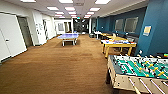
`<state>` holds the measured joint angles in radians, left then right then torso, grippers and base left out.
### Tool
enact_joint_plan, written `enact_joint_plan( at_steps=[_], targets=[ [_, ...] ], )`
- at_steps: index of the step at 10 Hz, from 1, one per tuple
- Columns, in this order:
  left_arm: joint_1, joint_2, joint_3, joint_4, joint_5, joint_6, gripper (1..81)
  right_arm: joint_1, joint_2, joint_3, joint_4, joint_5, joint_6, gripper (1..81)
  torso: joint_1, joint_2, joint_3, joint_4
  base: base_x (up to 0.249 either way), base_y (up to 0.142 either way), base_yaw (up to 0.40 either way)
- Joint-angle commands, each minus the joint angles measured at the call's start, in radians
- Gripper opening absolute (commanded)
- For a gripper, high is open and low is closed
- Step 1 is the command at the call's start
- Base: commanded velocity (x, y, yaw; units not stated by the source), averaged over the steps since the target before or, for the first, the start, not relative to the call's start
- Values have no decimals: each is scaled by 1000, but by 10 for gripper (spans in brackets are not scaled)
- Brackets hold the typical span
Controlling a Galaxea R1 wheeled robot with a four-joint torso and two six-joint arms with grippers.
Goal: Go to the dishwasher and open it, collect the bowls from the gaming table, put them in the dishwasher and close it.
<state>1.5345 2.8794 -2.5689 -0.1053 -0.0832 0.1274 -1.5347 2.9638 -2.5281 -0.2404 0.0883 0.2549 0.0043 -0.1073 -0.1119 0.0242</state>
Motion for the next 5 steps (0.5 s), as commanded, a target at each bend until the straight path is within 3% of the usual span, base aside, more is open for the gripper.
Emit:
enact_joint_plan(
  at_steps=[1, 5],
  targets=[
    [-56, -9, 3, -5, 48, 0, 811, 58, -6, 9, -11, -38, 0, 811, 0, 0, 0, 0, 132, 0, 0],
    [-56, -9, 3, -5, 48, 0, 811, 60, -4, 9, -11, -38, 0, 811, 0, 0, 0, 0, 134, 0, 0]
  ],
)
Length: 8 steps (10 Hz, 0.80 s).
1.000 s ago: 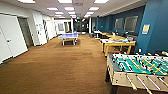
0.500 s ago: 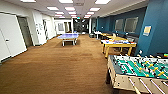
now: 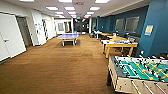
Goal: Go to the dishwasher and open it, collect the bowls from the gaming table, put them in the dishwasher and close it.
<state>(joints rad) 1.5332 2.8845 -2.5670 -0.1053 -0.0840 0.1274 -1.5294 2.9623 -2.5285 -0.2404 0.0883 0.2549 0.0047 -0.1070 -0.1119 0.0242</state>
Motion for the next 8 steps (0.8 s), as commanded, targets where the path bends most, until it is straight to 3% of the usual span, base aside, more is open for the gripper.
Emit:
enact_joint_plan(
  at_steps=[1, 8],
  targets=[
    [-55, -16, 1, -5, 49, 0, 811, 56, -3, 10, -10, -38, 0, 811, 0, 0, 0, 0, 134, 0, 0],
    [-49, -17, 1, -5, 47, 0, 811, 54, 2, 10, -10, -36, 0, 811, 0, 0, 0, 0, 135, 0, 0]
  ],
)
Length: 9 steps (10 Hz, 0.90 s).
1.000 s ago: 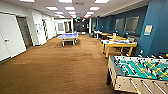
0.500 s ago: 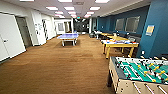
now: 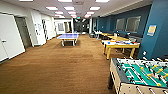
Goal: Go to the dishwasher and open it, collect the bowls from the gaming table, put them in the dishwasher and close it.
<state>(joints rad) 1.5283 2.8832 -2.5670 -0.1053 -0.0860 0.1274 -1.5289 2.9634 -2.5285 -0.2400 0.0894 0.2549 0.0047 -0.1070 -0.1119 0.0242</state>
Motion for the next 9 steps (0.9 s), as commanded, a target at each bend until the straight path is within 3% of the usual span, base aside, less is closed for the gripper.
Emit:
enact_joint_plan(
  at_steps=[1, 9],
  targets=[
    [-43, -16, 1, -5, 48, 0, 811, 54, 1, 10, -10, -37, 0, 811, 0, 0, 0, 0, 137, 0, 0],
    [-38, -17, 1, -5, 48, 0, 811, 52, 1, 10, -9, -37, 0, 811, 0, 0, 0, 0, 150, 0, 0]
  ],
)
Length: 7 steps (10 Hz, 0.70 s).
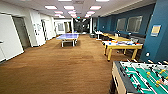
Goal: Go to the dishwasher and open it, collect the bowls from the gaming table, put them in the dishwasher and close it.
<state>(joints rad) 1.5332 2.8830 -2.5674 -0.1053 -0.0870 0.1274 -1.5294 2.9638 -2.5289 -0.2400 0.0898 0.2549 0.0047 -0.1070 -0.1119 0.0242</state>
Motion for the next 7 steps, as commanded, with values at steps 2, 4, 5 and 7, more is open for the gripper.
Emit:
enact_joint_plan(
  at_steps=[2, 4, 5, 7],
  targets=[
    [-43, -17, 1, -5, 49, 0, 811, 53, -1, 10, -7, -36, 0, 811, 0, 0, 0, 0, 160, 0, 0],
    [-43, -17, 1, -4, 49, 0, 811, 53, 0, 10, -7, -36, 0, 811, -1, 0, 0, 0, 164, 0, 0],
    [-43, -17, 1, -2, 49, 0, 811, 54, 0, 10, -8, -36, 0, 811, -1, 0, 0, 0, 177, 0, 0],
    [-43, -17, 1, -2, 49, 0, 811, 54, 2, 12, -9, -36, 0, 811, -1, 0, 0, 0, 189, 0, 0]
  ],
)
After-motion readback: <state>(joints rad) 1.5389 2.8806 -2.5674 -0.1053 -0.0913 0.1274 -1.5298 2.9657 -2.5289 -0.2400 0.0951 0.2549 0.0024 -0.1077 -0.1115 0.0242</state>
